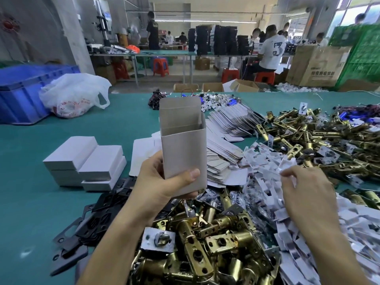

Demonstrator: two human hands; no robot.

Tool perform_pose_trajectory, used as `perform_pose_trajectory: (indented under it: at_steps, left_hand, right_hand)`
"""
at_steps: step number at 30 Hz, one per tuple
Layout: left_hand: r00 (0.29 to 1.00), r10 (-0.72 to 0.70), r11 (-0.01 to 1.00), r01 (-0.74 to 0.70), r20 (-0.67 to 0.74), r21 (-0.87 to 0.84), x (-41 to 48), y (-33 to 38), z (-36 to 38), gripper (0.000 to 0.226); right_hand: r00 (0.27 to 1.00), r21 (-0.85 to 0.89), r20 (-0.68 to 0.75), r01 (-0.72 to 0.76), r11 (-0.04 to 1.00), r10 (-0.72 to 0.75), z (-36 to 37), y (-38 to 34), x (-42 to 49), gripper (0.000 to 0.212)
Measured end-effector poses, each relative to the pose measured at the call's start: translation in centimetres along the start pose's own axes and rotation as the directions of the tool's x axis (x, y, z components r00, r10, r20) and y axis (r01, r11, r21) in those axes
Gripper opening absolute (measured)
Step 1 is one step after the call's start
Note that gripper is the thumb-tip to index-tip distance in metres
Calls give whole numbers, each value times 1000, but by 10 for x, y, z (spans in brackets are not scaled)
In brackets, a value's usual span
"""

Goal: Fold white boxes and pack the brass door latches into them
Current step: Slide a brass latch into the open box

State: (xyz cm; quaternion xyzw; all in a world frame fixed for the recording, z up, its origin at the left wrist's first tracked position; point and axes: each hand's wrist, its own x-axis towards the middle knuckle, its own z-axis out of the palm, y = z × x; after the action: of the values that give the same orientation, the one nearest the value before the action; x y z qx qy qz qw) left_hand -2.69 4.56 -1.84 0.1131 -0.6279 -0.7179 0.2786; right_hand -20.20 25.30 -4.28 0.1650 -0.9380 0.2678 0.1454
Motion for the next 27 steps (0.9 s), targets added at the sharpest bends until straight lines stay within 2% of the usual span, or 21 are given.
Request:
perform_pose_trajectory:
  at_steps: [2, 4, 8, 10, 14, 18, 20, 23, 25, 27]
  left_hand:
    - [1000, 0, 1000, 0, 5, 27, 1, -1, 0, 39]
    - [1000, 9, 998, -9, 8, 62, 1, -2, 1, 32]
    - [1000, 20, 996, -22, 24, 90, 0, -4, 1, 33]
    - [999, 27, 995, -30, 35, 99, 0, -3, 1, 34]
    - [999, 49, 993, -48, -13, 112, 1, -3, -2, 32]
    - [997, 67, 991, -62, -31, 118, 1, -3, -3, 33]
    - [997, 81, 988, -81, -1, 130, 1, -3, -3, 36]
    - [993, 106, 983, -111, 43, 149, 0, -2, -2, 38]
    - [992, 117, 978, -123, 50, 166, 0, -2, -3, 38]
    - [992, 117, 976, -125, 55, 178, 0, -1, -3, 38]
  right_hand:
    - [994, 144, -18, 109, 984, -107, -7, -7, -1, 11]
    - [976, 319, 28, 196, 927, -216, -14, -17, -3, 12]
    - [940, 580, 113, 202, 789, -323, -25, -41, -14, 17]
    - [930, 599, 114, 215, 772, -348, -29, -45, -13, 19]
    - [922, 460, 212, 200, 865, -325, -29, -37, -6, 19]
    - [918, 579, 285, 66, 813, -277, -28, -36, -9, 14]
    - [922, 657, 258, 52, 752, -289, -31, -44, -11, 14]
    - [913, 801, 117, 146, 581, -390, -42, -61, -13, 13]
    - [895, 860, 27, 206, 467, -445, -54, -71, -13, 23]
    - [877, 874, -42, 264, 408, -478, -65, -81, -10, 31]
